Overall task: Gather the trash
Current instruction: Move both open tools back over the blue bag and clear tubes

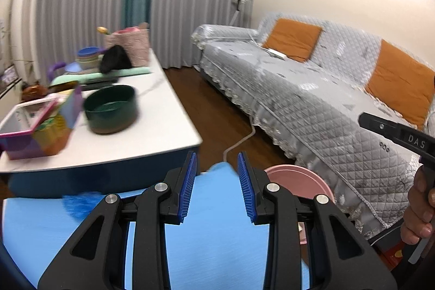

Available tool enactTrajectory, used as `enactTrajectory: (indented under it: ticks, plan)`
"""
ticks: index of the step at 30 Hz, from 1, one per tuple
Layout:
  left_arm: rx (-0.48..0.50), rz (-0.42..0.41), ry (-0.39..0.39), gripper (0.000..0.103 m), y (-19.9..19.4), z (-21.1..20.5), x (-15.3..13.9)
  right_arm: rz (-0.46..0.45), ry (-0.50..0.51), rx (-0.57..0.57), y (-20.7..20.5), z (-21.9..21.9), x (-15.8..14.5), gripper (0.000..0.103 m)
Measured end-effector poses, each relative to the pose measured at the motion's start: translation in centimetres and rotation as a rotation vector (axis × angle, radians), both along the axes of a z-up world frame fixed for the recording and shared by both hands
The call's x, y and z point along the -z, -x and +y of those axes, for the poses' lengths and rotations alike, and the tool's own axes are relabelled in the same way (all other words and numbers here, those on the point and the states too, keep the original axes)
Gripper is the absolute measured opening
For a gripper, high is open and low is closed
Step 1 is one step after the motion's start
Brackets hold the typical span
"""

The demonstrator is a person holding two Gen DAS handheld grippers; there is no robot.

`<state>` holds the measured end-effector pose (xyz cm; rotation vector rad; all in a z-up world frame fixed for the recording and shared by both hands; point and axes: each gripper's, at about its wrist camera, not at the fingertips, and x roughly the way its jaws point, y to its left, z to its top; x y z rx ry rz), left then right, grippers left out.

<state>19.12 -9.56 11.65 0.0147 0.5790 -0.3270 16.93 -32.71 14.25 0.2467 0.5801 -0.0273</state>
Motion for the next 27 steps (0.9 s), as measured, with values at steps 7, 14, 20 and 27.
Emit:
enactTrajectory:
  ticks: [7, 14, 20, 27]
  plan:
    - [-0.088, -0.024, -0.024, 0.032, 0.8, 7.9, -1.5, -0.025, -0.019, -0.053, 0.2, 4.1, -0.4, 0.025]
    - [-0.156, -0.022, -0.05, 0.032, 0.0, 15.9, -1.4, 0.005, -0.046, -0.114, -0.4, 9.0, 1.0, 0.025]
    - [-0.208, 0.002, 0.017, 0.032, -0.6, 20.6, 0.3, 0.035, -0.055, -0.18, -1.1, 14.4, 2.9, 0.025]
    - [-0.178, -0.047, -0.052, 0.032, -0.9, 22.0, 0.5, 0.066, -0.036, -0.237, -1.5, 20.7, 6.1, 0.027]
